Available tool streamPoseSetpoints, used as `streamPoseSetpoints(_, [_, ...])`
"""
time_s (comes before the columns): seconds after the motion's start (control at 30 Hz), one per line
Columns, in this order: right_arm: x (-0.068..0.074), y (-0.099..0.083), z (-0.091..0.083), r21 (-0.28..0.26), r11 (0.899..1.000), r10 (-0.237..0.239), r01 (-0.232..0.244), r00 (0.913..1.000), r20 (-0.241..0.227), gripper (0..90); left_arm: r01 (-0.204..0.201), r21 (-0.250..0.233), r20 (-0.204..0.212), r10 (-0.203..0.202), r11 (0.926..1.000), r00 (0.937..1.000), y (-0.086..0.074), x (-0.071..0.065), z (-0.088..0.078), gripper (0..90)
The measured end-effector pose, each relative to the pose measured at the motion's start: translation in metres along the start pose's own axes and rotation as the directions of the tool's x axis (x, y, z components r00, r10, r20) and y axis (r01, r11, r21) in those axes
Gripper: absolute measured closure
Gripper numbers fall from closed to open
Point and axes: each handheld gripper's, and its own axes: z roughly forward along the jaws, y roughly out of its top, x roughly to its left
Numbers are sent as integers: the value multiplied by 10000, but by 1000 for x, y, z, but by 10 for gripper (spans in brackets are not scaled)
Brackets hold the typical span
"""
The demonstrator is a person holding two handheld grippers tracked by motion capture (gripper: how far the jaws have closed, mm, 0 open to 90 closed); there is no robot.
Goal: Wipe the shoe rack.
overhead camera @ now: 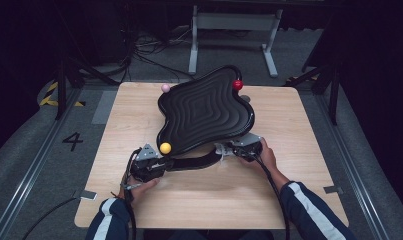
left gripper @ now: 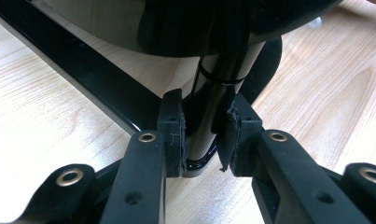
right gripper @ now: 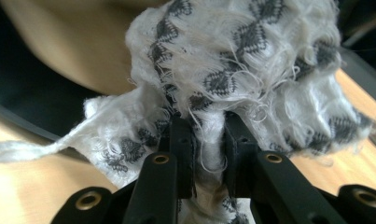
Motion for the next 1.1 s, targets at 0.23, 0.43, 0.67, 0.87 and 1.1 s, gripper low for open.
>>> streamPoseSetpoints(0.23, [-12, -3, 7, 70, 9998, 188, -190, 9994, 287, 774, -76, -79, -125, 75, 9999, 9999, -1, -1, 1, 722])
streamPoseSetpoints(0.43, [-6, 1, 7, -156, 9994, 312, -314, 9994, -117, 777, 70, -77, -346, -72, 9999, 9994, -1, -4, 1, 722])
streamPoseSetpoints(0.67, [-4, 3, 7, -82, 9991, 415, -418, 9986, -316, 784, -62, 199, -919, 80, 9998, 9957, -6, -10, 5, 714])
streamPoseSetpoints(0.87, [-5, 1, 6, -182, 9961, 858, -866, 9955, -410, 785, -25, 37, -799, 28, 10000, 9968, -8, -8, 7, 712])
streamPoseSetpoints(1.1, [0, 2, 6, -206, 9956, 898, -910, 9946, -522, 784, 93, -25, -741, -95, 10000, 9972, -8, -7, 9, 716])
